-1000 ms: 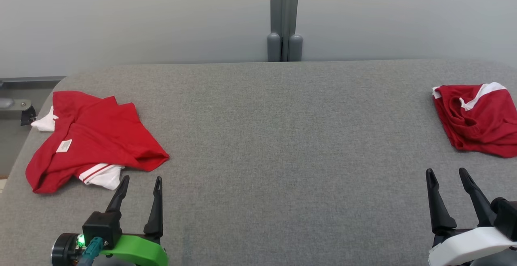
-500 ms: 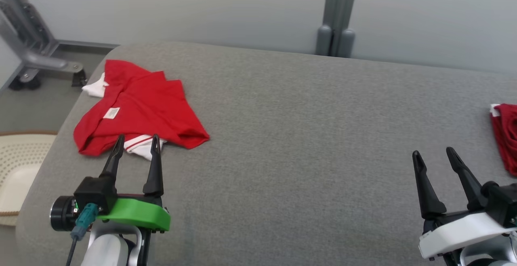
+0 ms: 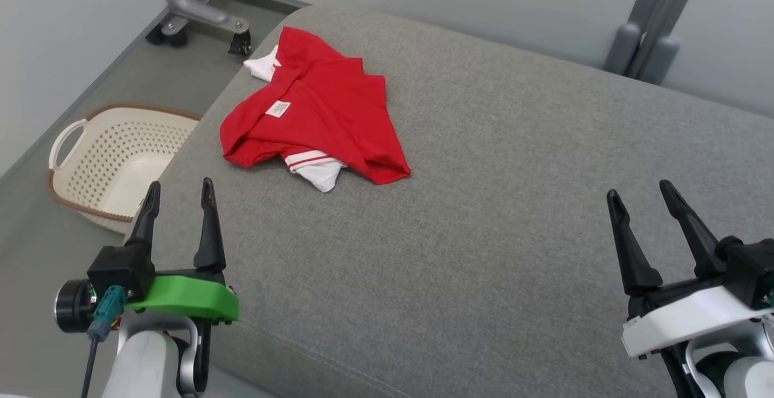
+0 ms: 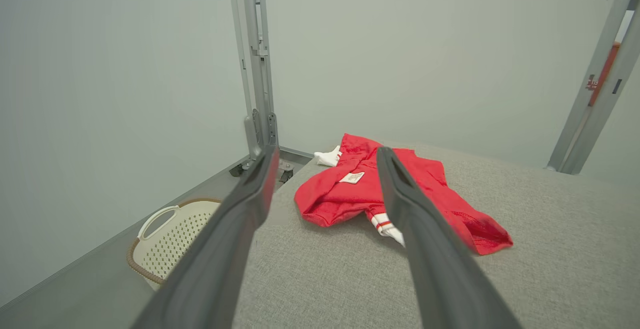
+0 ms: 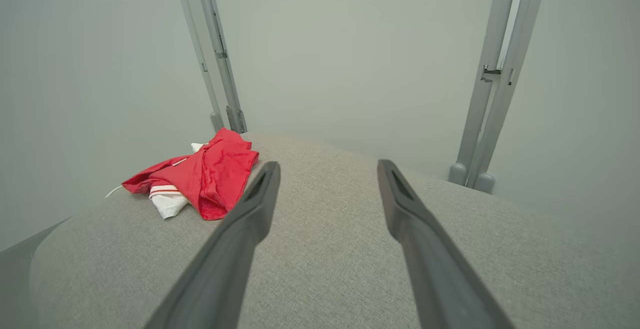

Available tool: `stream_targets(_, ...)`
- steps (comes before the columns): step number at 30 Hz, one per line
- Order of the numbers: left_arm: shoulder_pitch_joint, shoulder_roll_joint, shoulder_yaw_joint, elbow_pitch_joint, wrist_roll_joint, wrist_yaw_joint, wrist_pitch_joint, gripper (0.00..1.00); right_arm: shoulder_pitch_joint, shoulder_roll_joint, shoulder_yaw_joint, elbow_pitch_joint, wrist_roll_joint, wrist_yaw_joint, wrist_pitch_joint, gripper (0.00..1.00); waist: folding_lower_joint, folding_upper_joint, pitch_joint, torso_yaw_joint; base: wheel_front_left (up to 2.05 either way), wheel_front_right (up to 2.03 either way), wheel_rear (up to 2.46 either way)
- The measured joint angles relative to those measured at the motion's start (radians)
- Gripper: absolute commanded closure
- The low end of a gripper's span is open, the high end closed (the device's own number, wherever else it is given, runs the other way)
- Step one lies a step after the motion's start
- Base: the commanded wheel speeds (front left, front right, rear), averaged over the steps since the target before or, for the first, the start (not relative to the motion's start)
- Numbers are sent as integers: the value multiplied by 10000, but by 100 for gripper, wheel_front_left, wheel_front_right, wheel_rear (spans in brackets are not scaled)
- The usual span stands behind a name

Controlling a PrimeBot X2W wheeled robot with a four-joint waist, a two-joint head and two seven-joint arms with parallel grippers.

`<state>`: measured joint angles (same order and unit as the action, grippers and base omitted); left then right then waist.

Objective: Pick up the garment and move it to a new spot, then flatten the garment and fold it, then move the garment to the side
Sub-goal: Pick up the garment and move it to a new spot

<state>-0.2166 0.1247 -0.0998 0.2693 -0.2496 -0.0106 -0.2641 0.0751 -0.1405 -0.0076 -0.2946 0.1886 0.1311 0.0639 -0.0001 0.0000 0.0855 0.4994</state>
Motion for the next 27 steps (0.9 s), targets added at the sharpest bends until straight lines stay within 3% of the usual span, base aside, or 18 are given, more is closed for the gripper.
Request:
stream_targets(8, -1285, -485, 128, 790, -23, -426, 0, 0, -890, -639, 173, -593, -35, 0, 631, 0, 0, 0, 1095, 369, 0, 0, 0)
stream_targets(13, -2929, -594, -50, 2686, -343, -780, 0, 0, -1337, -936, 148, -966, -65, -2, 949, 0, 0, 0, 2030, 256, 0, 0, 0)
stream_targets(21, -5355, -698, -347, 6677, -1181, -1126, 63, 0, -1872, -1007, 105, -1041, -73, -2, 930, 0, 2, 0, 3591, -559, 0, 0, 0)
stream_targets(27, -6187, -418, -305, 8487, -1674, -1174, 44, 0, -1930, -903, 36, -775, -71, -2, 679, 0, 1, 0, 4208, -1423, 0, 0, 0)
